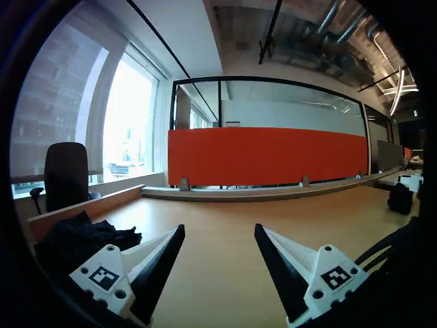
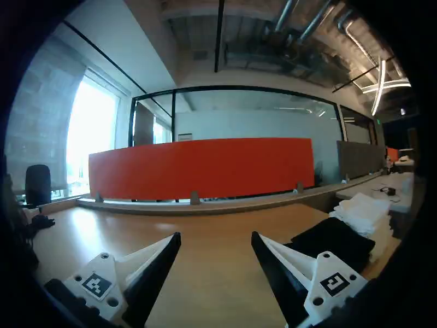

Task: Fold towel

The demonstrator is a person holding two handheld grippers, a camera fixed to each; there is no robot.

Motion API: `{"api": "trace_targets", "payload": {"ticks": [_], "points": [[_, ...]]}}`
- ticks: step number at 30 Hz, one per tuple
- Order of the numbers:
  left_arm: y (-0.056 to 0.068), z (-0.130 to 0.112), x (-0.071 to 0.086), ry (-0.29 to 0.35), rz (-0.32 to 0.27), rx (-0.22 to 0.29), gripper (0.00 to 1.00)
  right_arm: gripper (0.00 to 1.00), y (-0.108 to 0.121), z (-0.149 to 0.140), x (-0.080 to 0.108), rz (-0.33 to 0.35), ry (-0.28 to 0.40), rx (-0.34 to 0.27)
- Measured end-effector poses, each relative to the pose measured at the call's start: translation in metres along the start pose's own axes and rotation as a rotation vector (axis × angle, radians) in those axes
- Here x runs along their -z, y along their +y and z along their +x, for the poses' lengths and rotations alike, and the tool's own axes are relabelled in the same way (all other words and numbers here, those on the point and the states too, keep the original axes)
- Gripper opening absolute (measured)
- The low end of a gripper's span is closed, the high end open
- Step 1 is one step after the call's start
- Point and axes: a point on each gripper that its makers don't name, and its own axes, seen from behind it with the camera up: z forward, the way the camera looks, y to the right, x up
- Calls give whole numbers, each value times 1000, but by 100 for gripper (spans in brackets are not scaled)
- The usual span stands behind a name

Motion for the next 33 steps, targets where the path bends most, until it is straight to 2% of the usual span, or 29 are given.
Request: {"api": "trace_targets", "payload": {"ticks": [11, 26, 33], "points": [[0, 0, -1, 0, 0, 0, 94, 100, 0, -8, -2, 13, 1, 4], [0, -1, 0, 0, 0, 0, 94, 100, -10, -13, 2, 38, -13, 54], [0, -1, 0, 0, 0, 0, 94, 100, -11, -13, 2, 38, -14, 60]]}}
